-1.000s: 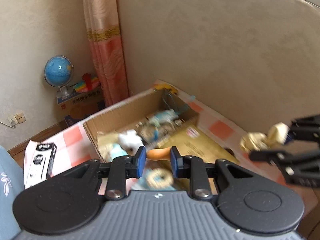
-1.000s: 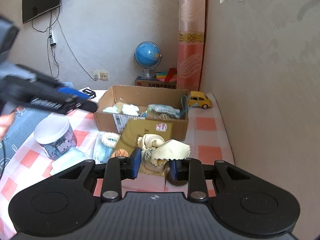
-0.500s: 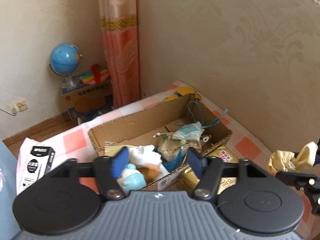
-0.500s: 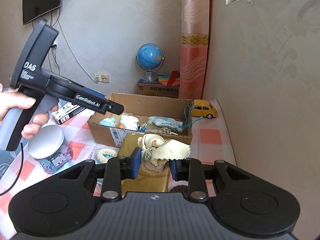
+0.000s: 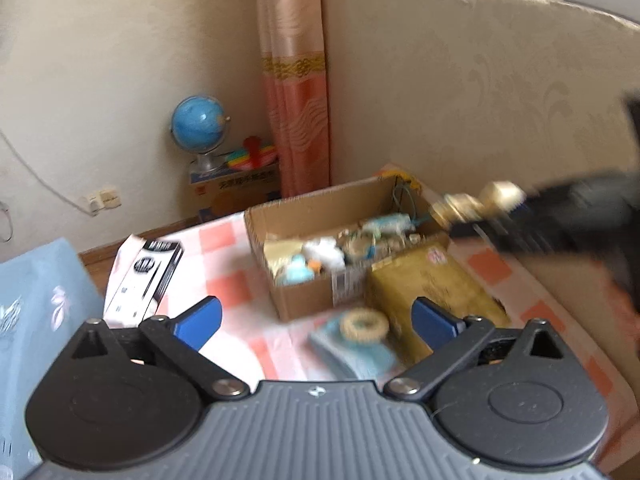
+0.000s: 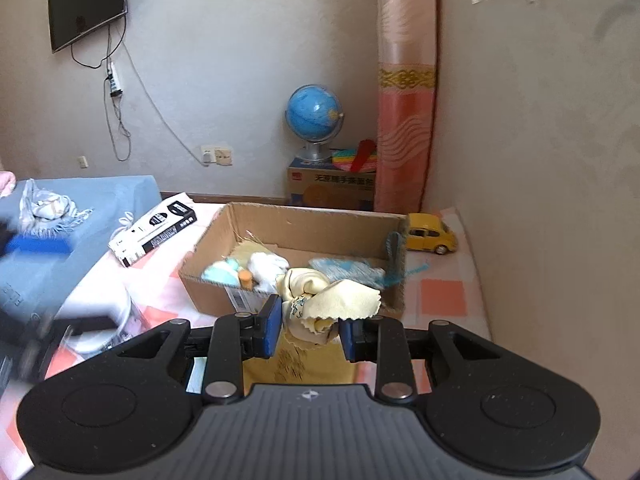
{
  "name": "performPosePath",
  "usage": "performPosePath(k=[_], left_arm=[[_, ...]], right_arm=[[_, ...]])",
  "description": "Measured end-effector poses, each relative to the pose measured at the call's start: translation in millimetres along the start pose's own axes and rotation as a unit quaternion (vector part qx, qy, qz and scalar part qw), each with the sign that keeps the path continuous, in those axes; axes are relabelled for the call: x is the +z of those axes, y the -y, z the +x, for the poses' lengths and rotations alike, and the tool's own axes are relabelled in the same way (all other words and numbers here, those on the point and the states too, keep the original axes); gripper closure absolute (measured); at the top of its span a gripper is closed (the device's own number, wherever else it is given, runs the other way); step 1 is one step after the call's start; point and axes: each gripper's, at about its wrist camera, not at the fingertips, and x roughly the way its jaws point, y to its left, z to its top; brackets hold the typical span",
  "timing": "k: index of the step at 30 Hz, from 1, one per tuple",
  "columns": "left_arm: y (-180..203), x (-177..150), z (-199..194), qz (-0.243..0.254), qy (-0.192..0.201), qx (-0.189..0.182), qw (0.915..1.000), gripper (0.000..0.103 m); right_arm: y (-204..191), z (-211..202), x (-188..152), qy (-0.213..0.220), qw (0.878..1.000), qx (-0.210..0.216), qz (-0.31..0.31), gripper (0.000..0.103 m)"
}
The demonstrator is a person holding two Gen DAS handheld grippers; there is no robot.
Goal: Organize soft objects
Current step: 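Drop the earplug into the box with the left tool while the right tool drops the yellow cloth in, then withdraw the right tool from the box toward the brown scrunchie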
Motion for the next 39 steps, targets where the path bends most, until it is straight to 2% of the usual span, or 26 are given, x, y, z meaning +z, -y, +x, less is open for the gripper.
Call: performPosePath(k=[5,8,13,18,19,20,23,28,31,39], left_arm=[[-3,-24,-19,-0.045,-0.007,-0.013,0.9989,0.002],[-6,-36,-23,-0.058,-0.011,-0.003,0.9982,0.002],[-9,-50,-22,-0.055,-0.019,0.038,0.9976,0.002],[-15,-56,-19,-0.068,-0.025,0.044,0.9964,0.002],[-15,-57,-18,-0.069,-0.026,0.045,0.9962,0.002],[-15,-58,-18,-0.07,-0.027,0.046,0.9961,0.002],[-13,-61,-16,-0.068,-0.033,0.046,0.9961,0.002],[-10,-63,-15,-0.066,-0.036,0.043,0.9963,0.002],[-8,-63,-16,-0.064,-0.034,0.039,0.9966,0.002],[-1,-64,-26,-0.06,-0.026,0.031,0.9974,0.002]], right_arm=[[-4,29,27,-0.013,1.0,0.027,-0.003,0.069],[-7,49,43,-0.025,0.999,0.037,-0.004,0.069],[-15,83,64,-0.045,0.998,0.039,-0.019,0.069],[-16,115,82,-0.061,0.997,0.044,-0.018,0.068],[-17,120,85,-0.06,0.997,0.041,-0.021,0.064],[-18,125,87,-0.059,0.997,0.037,-0.025,0.051],[-21,133,90,-0.055,0.997,0.031,-0.033,0.025],[-18,122,86,-0.039,0.999,0.024,-0.028,0.005],[-15,106,81,-0.032,0.999,0.02,-0.021,0.0],[-6,59,56,-0.02,1.0,0.016,-0.001,0.0]])
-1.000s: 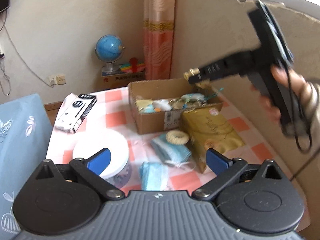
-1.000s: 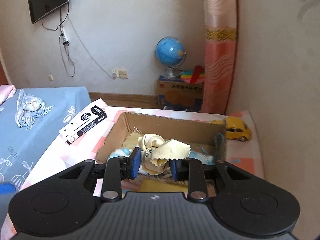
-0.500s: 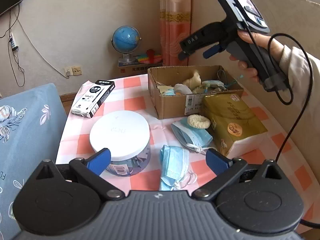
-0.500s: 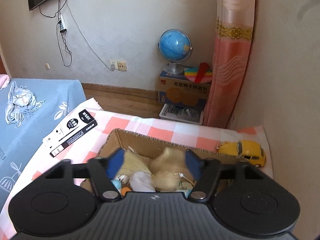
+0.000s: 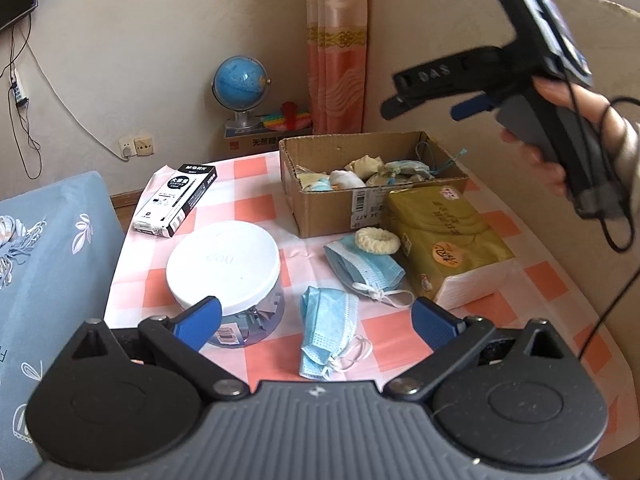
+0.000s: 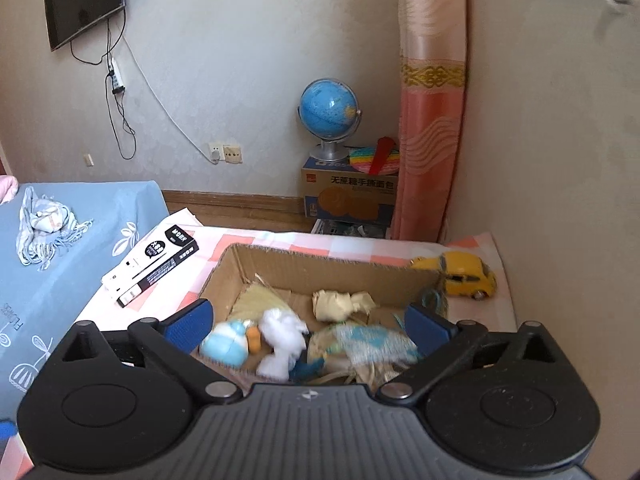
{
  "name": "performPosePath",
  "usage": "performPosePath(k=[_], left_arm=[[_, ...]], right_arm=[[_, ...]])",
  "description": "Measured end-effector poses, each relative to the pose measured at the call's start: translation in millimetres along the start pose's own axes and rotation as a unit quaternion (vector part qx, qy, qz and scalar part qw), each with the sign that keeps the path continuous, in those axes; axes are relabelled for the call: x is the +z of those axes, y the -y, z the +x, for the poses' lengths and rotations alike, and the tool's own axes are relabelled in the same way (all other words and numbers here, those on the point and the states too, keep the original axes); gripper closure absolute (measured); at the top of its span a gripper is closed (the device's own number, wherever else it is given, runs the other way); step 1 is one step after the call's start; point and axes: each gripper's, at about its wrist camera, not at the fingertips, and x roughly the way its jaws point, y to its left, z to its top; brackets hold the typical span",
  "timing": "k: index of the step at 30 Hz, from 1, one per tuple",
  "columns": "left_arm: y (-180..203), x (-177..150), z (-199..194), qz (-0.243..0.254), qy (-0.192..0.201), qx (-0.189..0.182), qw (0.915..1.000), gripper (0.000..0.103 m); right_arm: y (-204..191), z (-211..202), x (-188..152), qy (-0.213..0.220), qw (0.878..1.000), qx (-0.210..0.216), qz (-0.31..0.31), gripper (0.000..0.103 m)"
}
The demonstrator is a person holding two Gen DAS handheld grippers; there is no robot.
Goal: Organize soft objects
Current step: 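Withdraw the right tool from the box toward the brown scrunchie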
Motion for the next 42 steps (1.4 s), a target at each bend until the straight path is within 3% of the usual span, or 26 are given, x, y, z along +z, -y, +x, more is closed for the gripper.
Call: performPosePath(k=[10,21,28,31,35,42], left_arm=[[11,-3,-8,0.007,0.003,-0.007,0.9999,0.002],[20,-9,-5,0.019,-0.006,-0.022,0.9996,0.002],[20,-11,-4,0.019,-0.012,-0.024,0.9995,0.002],[21,-11,-2,0.02,-0.015,-0.024,0.9994,0.002],[22,-12,0,0.021,-0.019,-0.025,0.9993,0.002],[21,-13,6,0.02,-0.028,-0.023,0.9991,0.002]], right_arm=[[12,-46,-47,0.015,0.999,-0.027,0.034,0.0],[42,-65,-87,-0.008,0.991,-0.09,0.102,0.001],[61,-66,-98,-0.024,0.981,-0.122,0.146,0.035],[68,-57,-101,-0.044,0.978,-0.122,0.161,0.058],[74,-40,-105,-0.069,0.976,-0.112,0.171,0.064],[83,-7,-110,-0.12,0.97,-0.113,0.178,0.064]])
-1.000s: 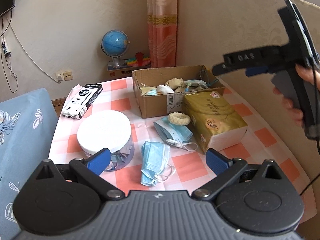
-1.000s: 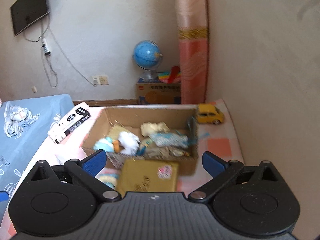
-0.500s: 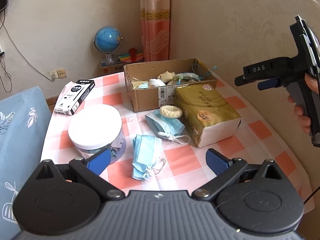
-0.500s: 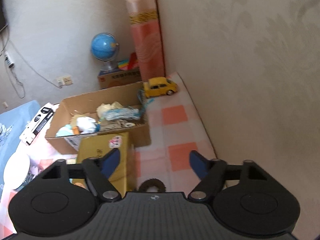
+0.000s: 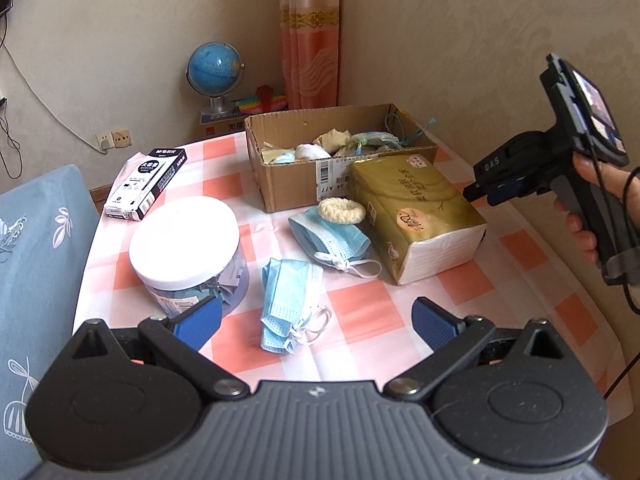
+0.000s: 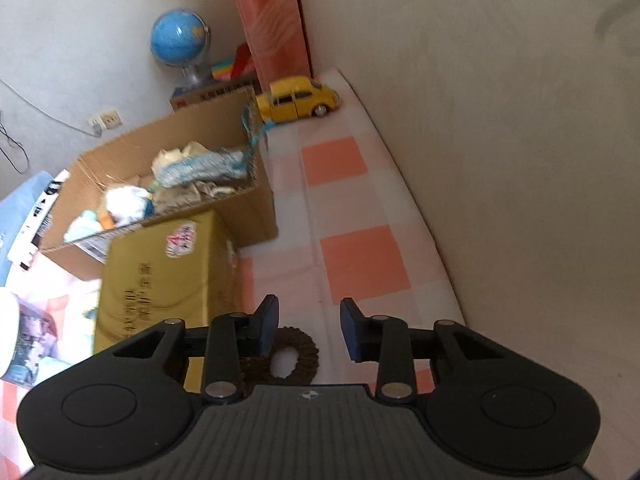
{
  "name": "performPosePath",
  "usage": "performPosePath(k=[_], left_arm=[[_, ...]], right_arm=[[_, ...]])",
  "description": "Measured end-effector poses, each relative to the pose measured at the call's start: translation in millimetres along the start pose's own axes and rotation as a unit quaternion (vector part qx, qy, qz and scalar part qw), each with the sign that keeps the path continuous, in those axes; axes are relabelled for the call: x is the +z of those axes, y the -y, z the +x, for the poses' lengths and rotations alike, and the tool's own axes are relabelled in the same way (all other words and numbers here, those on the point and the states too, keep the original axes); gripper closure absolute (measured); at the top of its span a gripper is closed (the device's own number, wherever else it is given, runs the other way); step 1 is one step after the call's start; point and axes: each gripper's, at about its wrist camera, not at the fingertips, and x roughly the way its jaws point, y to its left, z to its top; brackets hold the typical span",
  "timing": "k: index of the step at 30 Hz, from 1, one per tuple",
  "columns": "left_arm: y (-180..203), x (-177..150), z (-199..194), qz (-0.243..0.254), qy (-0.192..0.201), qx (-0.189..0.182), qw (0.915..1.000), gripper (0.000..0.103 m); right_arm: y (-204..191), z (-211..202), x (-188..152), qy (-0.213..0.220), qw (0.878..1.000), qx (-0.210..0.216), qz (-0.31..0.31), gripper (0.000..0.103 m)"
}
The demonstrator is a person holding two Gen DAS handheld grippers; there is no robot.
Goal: Organize soft objects
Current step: 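Withdraw the right tool from the box toward the brown scrunchie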
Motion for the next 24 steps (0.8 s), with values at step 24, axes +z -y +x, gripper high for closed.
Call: performPosePath(k=[24], left_arm=[[3,-2,0,0.001,-0.006,-0.008,1.0,0.002]], right_arm=[[5,10,-23,-0.038,0.998,-0.02,-0.036,0.064]])
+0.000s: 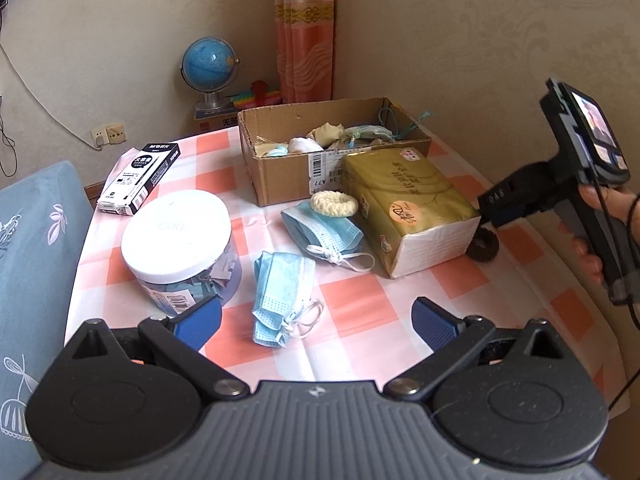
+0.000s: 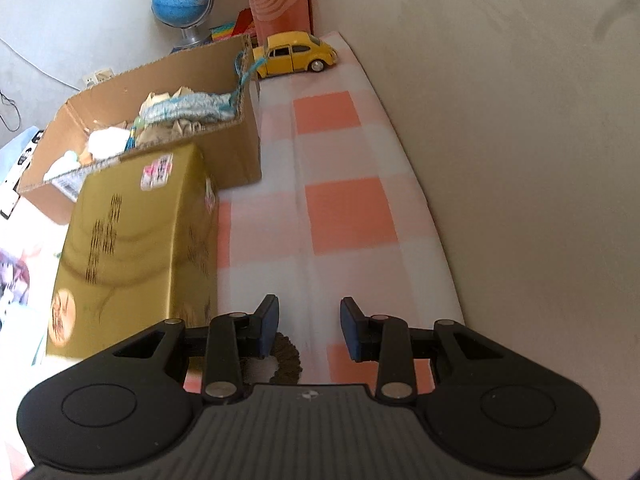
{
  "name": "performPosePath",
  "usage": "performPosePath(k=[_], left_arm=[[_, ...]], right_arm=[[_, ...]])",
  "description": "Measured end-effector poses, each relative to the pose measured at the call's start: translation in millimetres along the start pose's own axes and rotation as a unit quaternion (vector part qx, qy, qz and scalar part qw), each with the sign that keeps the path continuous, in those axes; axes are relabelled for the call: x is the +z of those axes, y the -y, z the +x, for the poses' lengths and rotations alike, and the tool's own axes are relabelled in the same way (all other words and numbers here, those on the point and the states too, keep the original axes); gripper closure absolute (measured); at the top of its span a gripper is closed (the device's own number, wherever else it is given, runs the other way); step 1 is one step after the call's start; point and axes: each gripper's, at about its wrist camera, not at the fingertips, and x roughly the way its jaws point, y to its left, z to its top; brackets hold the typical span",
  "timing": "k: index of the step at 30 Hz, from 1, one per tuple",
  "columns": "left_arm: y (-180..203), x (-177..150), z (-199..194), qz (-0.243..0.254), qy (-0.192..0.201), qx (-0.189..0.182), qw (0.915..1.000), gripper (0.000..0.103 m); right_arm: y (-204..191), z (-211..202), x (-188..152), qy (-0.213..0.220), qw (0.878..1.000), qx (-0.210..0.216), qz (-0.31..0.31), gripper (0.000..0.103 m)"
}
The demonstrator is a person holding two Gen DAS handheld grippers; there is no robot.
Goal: Organize soft objects
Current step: 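Withdraw the right tool from the box toward the brown scrunchie, then grasp the brown scrunchie with the right tool while the left tool grasps a blue face mask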
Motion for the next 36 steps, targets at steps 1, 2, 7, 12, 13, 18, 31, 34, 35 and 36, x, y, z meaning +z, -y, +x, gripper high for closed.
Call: performPosePath(k=[1,2,7,12,13,18,31,34,35,36], left_arm=[[0,0,0,0.0,0.0,-0.001,1.0,0.002],[0,0,0,0.0,0.0,-0.002,1.0,0.002],[1,0,-1,0.001,0.002,-0.005,1.0,0.002],[0,-2,2,-0.002,0.0,-0.007,1.0,0.002],[0,-3,3,-0.002,0.0,-0.008,1.0,0.002],[-2,-5,6,0.001,0.001,-0.008,1.0,0.002],[-15,-10,23,-0.022,-0.002,-0.012,0.9997,0.002],[-19,-12,28,-0.029,-0.006,-0.005,0.9996,0.002],[-21,-13,30,-0.031,-0.007,-0.003,0.9995,0.002],[-22,-13,32,-0.033,-0.008,0.001,0.9994,0.002]], right_arm=[[0,-2,-4,0.0,1.0,-0.001,-0.001,0.064],[0,-5,-8,0.0,1.0,-0.001,-0.002,0.064],[-2,-17,-33,0.005,1.0,-0.008,-0.016,0.063],[-14,-27,-55,0.008,0.999,-0.004,-0.043,0.061],[-17,-28,-59,0.008,0.999,0.001,-0.049,0.061],[-21,-38,-67,0.026,0.998,0.026,-0.051,0.06],[-48,-56,-97,0.078,0.989,0.075,-0.104,0.028],[-60,-48,-104,0.08,0.987,0.053,-0.13,0.028],[-63,-45,-107,0.08,0.986,0.046,-0.137,0.028],[-65,-42,-108,0.079,0.986,0.041,-0.141,0.028]])
